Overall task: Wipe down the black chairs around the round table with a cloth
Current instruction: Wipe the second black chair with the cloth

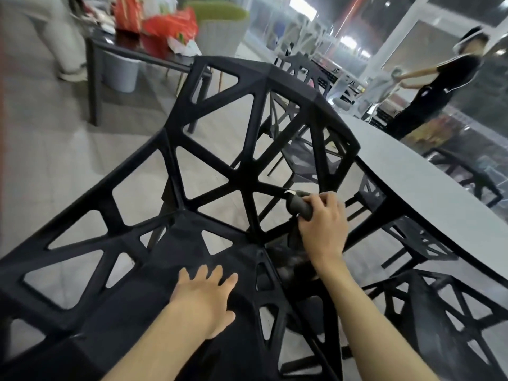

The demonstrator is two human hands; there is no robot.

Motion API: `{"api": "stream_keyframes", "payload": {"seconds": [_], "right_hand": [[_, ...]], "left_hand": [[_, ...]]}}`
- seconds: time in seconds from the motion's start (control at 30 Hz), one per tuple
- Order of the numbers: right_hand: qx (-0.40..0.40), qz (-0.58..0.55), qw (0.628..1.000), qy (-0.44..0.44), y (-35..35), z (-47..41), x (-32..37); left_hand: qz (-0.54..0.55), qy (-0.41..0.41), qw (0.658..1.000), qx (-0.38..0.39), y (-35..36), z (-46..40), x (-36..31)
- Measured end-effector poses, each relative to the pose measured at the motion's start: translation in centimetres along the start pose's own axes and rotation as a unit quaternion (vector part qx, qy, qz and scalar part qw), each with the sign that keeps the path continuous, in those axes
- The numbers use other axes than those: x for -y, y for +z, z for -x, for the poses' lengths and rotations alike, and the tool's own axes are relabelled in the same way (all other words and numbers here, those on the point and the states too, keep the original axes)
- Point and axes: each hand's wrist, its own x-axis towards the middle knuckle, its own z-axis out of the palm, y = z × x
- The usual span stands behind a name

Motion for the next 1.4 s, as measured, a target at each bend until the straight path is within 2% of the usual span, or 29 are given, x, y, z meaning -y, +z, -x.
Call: {"api": "stream_keyframes", "payload": {"seconds": [0.1, 0.17, 0.3, 0.37, 0.47, 0.63, 0.7, 0.97, 1.07, 1.23, 1.4], "right_hand": [[-0.025, -0.027, 0.997, 0.073, 0.4, -0.9, 1.6], [-0.02, -0.055, 0.994, 0.089, 1.8, -0.8, 4.0], [0.02, -0.07, 0.996, -0.05, 4.4, -2.1, 9.1], [0.031, -0.056, 0.995, -0.077, 4.8, -2.9, 9.8], [0.019, -0.024, 0.997, -0.077, 3.9, -3.1, 7.7], [-0.016, 0.006, 1.0, -0.008, -0.7, -2.8, -0.6], [-0.015, 0.029, 0.999, -0.018, -2.2, -3.1, -2.1], [-0.097, 0.047, 0.989, -0.104, -5.4, -14.8, 2.9], [-0.076, 0.07, 0.987, -0.123, -4.7, -14.7, 2.9], [-0.024, 0.128, 0.979, -0.157, -3.3, -8.0, -2.1], [0.025, 0.135, 0.982, -0.131, -4.2, -6.6, -2.2]], "left_hand": [[0.013, 0.003, 1.0, 0.007, -0.2, -0.1, -0.2], [0.029, 0.011, 1.0, 0.006, -0.4, -0.2, -0.4], [0.048, 0.016, 0.999, -0.015, -0.6, -0.1, 0.2], [0.049, 0.014, 0.998, -0.021, -0.4, 0.0, 0.7], [0.05, 0.014, 0.999, -0.017, -0.2, 0.0, 1.2], [0.037, 0.013, 0.999, -0.015, -0.4, -0.2, 0.8], [0.04, 0.017, 0.999, -0.014, -0.5, -0.1, 0.5], [0.036, 0.006, 0.999, -0.016, -0.3, -0.2, 0.7], [0.038, -0.001, 0.999, -0.015, -0.3, -0.3, 1.0], [0.042, 0.003, 0.999, -0.022, -0.4, -0.1, 1.0], [0.042, 0.015, 0.999, -0.028, -0.8, 0.2, 0.9]]}}
